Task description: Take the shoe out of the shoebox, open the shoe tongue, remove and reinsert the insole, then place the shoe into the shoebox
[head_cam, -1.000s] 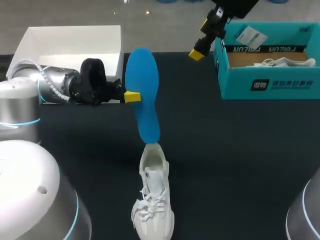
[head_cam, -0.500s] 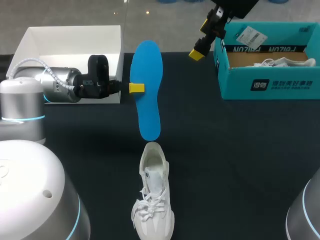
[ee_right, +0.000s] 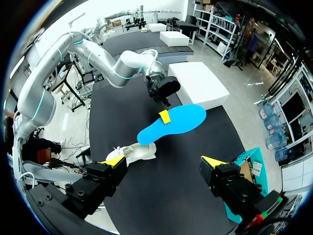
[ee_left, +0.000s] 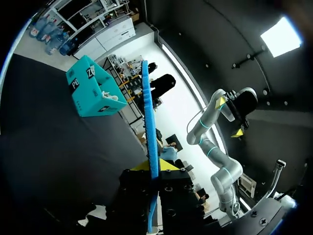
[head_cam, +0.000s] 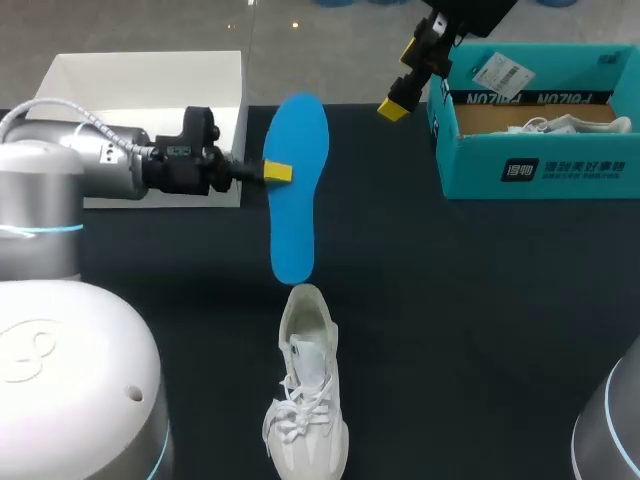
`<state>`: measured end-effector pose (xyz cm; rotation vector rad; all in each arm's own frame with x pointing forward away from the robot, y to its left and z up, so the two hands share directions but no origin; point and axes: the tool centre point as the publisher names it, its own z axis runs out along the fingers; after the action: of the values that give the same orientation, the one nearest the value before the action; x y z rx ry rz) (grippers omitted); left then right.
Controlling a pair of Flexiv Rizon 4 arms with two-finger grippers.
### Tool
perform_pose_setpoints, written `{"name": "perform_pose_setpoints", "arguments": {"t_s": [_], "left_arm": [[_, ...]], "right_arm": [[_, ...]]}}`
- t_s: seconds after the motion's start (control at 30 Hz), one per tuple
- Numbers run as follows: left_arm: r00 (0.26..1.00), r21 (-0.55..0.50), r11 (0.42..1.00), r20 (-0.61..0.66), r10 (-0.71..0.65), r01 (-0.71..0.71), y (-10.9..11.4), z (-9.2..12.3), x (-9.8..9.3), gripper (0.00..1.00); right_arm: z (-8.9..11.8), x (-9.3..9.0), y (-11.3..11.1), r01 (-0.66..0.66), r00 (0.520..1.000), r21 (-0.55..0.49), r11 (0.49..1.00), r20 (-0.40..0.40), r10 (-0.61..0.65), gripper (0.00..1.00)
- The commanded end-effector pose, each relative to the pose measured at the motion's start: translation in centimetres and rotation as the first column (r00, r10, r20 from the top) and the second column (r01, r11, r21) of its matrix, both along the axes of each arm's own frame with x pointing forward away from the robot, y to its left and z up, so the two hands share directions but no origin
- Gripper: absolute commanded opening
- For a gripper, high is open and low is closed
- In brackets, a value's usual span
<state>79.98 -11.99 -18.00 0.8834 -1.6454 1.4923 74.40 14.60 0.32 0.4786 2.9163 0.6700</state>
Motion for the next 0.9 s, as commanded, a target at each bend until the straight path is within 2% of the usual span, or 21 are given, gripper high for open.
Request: {"name": "perform_pose_setpoints", "arguments": {"t_s": [0.03,0.2,0.47,0.9], "left_arm": [[0.999,0.001,0.999,-0.014,-0.032,0.032,-0.17,0.17,0.67,0.0],[0.998,-0.026,0.999,-0.054,-0.037,0.036,-0.16,-0.31,0.88,0.0],[0.996,0.032,0.999,-0.086,0.036,-0.033,-0.3,-0.47,1.45,0.0],[0.996,0.017,0.999,-0.075,0.048,-0.047,-0.3,-0.4,1.48,0.0]], "right_arm": [[0.0,0.16,0.12,0.001,1.0,-0.003,1.0,-0.002,-0.001,1.0],[0.0,0.16,0.12,0.001,1.0,-0.003,1.0,-0.002,-0.001,1.0],[0.0,0.16,0.12,0.001,1.0,-0.003,1.0,-0.002,-0.001,1.0],[0.0,0.16,0.12,0.001,1.0,-0.003,1.0,-0.002,-0.001,1.0]]}}
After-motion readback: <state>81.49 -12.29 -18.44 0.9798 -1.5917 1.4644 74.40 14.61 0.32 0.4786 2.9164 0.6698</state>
